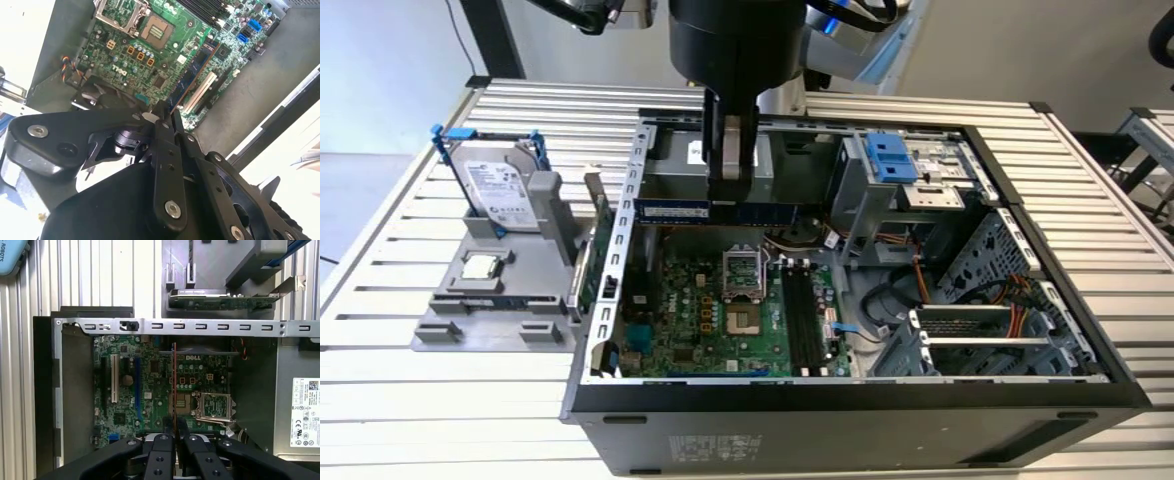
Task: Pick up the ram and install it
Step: 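Pick up the ram and move it above insertion slot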
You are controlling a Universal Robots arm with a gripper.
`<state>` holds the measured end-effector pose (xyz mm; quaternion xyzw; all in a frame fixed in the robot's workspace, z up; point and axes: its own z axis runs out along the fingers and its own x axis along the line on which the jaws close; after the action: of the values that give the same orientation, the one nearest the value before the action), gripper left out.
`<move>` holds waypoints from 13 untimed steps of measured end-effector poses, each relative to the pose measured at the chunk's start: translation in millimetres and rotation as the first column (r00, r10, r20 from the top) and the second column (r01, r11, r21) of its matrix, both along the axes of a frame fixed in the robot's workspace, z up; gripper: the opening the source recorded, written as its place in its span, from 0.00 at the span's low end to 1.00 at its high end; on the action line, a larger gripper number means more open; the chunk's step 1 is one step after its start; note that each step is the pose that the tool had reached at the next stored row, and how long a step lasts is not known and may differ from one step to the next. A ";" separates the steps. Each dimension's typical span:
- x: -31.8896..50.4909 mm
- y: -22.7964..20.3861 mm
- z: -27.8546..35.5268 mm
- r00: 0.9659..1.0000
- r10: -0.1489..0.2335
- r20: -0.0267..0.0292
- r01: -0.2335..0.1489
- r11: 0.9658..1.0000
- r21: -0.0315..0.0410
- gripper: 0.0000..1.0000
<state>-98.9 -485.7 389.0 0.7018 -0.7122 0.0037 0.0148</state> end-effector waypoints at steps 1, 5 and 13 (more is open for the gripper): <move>0.0 0.1 0.0 1.000 0.000 0.000 0.000 1.000 0.000 0.00; 0.3 0.3 0.0 1.000 0.000 0.000 0.000 1.000 0.000 0.00; 10.5 0.6 0.0 1.000 0.000 0.000 0.000 1.000 0.000 0.00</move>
<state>-88.4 -485.1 389.0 0.7018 -0.7122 0.0038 0.0149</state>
